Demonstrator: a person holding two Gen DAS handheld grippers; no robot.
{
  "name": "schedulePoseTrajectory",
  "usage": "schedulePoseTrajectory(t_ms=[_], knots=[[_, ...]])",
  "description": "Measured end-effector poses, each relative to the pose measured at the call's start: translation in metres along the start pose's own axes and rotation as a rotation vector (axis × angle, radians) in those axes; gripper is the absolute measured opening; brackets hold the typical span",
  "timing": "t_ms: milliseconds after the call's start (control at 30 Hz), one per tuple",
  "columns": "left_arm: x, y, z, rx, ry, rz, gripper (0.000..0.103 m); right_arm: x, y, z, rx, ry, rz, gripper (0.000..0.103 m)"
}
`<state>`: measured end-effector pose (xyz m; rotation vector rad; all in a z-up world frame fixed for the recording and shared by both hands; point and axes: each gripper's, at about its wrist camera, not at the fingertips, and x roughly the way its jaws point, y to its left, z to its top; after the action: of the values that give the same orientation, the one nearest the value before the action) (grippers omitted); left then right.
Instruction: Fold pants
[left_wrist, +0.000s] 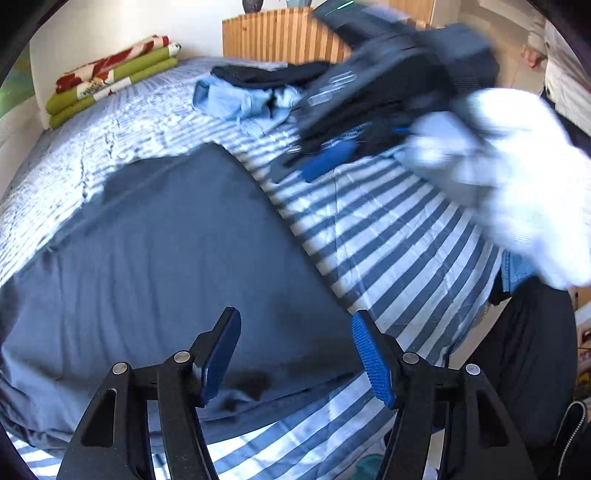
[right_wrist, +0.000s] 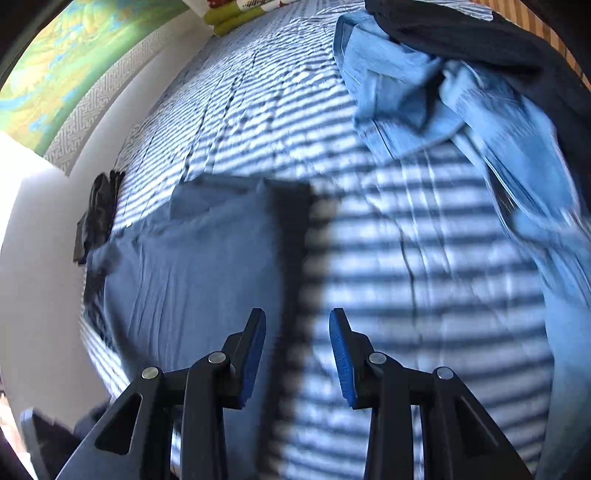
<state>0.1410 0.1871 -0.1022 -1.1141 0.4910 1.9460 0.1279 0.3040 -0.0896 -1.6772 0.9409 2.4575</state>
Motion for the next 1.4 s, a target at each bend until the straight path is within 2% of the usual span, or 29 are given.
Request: schedulePoseTrajectory(t_ms=[100, 233, 300, 367, 467, 633, 767, 867, 900, 933, 967, 1000, 1100, 1200, 1267, 1367, 1400], knots=[[0.011, -0.01, -0.008, 0.015, 0.033, -0.013, 0.067, -0.01, -0.005, -0.03, -0.001, 0.024, 0.007, 0.033], [0.028, -0.021, -0.012, 0.03, 0.05, 0.027, 0.078, -0.006, -0.001, -0.038, -0.006, 0.041, 0.027, 0.033], [0.035, -0.022, -0.011, 0.026, 0.037, 0.036, 0.078, -0.001, 0.002, -0.035, -0.015, 0.045, 0.032, 0.033], [0.035, -0.018, -0.011, 0.022, 0.03, 0.042, 0.07, 0.01, 0.007, -0.032, -0.019, 0.075, 0.059, 0.033], [0.029, -0.004, -0.013, -0.024, 0.021, -0.006, 0.064, 0.019, 0.012, -0.034, -0.027, 0.112, 0.102, 0.033], [0.006, 0.014, -0.023, -0.081, -0.007, -0.043, 0.064, 0.024, 0.017, -0.056, -0.013, 0.152, 0.157, 0.033], [-0.007, 0.017, -0.031, -0.071, -0.013, -0.015, 0.065, 0.029, 0.021, -0.078, -0.008, 0.19, 0.179, 0.033], [-0.009, 0.015, -0.032, -0.044, -0.025, 0.017, 0.07, 0.035, 0.025, -0.086, -0.004, 0.204, 0.195, 0.033], [-0.008, 0.015, -0.032, -0.042, -0.024, 0.019, 0.071, 0.035, 0.025, -0.086, -0.004, 0.2, 0.198, 0.031], [-0.007, 0.014, -0.031, -0.039, -0.021, 0.018, 0.071, 0.035, 0.026, -0.085, 0.0, 0.197, 0.21, 0.018], [-0.008, 0.012, -0.031, -0.034, -0.023, 0.018, 0.071, 0.034, 0.025, -0.084, 0.009, 0.201, 0.219, 0.01], [-0.007, 0.01, -0.03, -0.023, -0.024, 0.014, 0.072, 0.034, 0.025, -0.083, 0.025, 0.204, 0.234, 0.006], [-0.004, -0.001, -0.027, 0.021, -0.029, 0.035, 0.079, 0.029, 0.029, -0.077, 0.031, 0.194, 0.256, 0.004], [0.011, -0.008, -0.019, 0.057, -0.022, 0.055, 0.079, 0.025, 0.032, -0.074, 0.032, 0.19, 0.265, 0.004], [0.022, -0.007, -0.017, 0.045, 0.001, 0.047, 0.079, 0.024, 0.033, -0.074, 0.029, 0.19, 0.262, 0.004], [0.03, -0.006, -0.013, 0.027, 0.023, 0.066, 0.071, 0.027, 0.031, -0.074, 0.043, 0.199, 0.259, 0.004], [0.029, -0.006, -0.011, 0.02, 0.024, 0.057, 0.059, 0.027, 0.03, -0.074, 0.039, 0.197, 0.248, 0.004]])
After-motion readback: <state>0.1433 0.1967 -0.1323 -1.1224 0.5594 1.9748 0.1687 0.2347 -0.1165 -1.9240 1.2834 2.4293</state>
